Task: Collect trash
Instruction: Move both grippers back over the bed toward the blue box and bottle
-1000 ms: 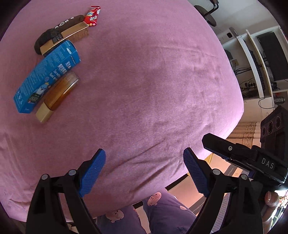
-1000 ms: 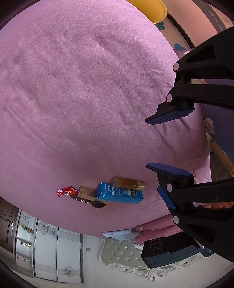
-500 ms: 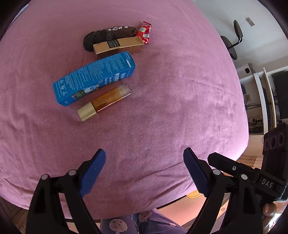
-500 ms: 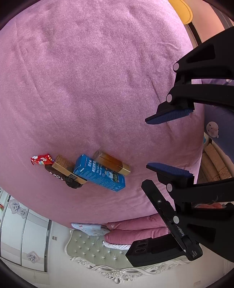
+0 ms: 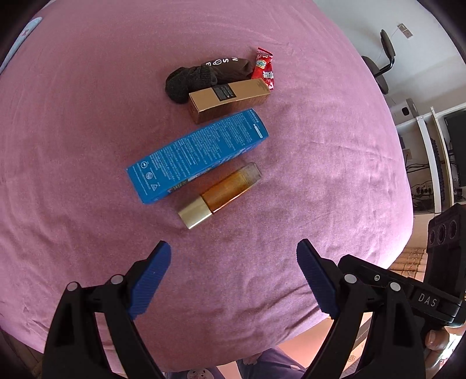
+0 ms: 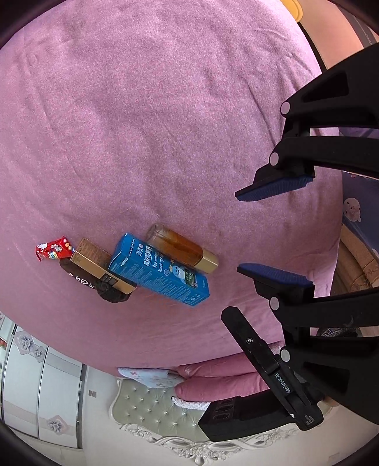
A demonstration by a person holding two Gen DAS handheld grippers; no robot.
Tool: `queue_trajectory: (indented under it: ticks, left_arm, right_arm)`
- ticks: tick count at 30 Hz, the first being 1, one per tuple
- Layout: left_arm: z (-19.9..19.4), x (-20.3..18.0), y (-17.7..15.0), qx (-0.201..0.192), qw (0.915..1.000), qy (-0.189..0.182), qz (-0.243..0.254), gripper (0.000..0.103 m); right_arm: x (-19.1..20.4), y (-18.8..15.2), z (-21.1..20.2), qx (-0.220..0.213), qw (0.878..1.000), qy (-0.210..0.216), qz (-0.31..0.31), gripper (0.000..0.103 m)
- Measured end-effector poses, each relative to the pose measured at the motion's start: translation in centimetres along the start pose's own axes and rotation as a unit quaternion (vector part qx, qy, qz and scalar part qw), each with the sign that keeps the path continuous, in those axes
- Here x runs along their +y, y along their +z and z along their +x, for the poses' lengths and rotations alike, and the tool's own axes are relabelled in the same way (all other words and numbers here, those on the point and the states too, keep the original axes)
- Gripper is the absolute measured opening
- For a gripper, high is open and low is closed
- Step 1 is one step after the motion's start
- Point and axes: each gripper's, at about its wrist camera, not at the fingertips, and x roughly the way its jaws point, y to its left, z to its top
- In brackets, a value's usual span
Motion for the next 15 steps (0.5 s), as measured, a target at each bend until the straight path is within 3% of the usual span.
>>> queue_trajectory:
  ticks: [7,15]
  left_arm:
    - [1.9,3.1,3.2,0.031,0.9962,0.027,0.076,0.088]
    - [5.5,4.5,7.1,0.062,0.9861,0.035,0.150,0.088]
  right_arm:
    - [1.6,-0.3,4.0,-0.022,0.998,0.001,0.053,0.045]
    - [2.5,0.3,7.6,-0.037,0.994,0.000,0.106,0.045]
